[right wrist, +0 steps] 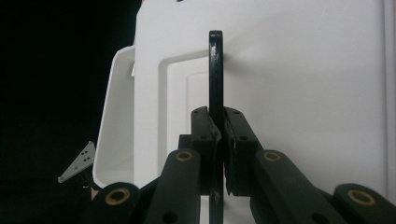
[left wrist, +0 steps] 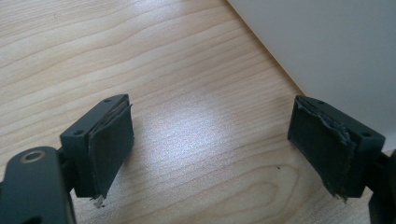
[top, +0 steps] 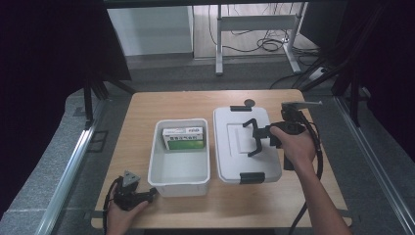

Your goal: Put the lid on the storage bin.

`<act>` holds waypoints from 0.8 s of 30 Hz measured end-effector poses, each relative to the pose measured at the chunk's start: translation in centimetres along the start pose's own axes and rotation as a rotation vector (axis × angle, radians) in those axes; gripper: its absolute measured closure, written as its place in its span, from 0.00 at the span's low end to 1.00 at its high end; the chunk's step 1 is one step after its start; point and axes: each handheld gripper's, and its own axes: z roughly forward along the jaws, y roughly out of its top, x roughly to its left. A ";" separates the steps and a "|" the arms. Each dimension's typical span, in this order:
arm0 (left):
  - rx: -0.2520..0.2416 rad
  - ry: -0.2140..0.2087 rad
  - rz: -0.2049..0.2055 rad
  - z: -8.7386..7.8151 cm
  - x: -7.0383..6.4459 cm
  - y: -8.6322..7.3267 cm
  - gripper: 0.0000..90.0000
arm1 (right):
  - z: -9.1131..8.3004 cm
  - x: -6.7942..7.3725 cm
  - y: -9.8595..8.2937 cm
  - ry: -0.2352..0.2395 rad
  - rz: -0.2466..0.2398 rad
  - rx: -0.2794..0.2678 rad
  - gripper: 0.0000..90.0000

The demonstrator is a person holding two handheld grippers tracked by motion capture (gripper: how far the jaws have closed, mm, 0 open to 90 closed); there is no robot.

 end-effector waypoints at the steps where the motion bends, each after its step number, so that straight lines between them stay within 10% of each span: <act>1: 0.000 0.000 0.000 0.0 0.0 0.0 0.16 | 0.1 0.1 0.0 0.000 0.000 0.004 0.94; 24: 0.001 0.000 0.001 0.0 0.0 0.0 0.16 | 2.1 4.0 0.2 0.008 -0.032 0.045 0.94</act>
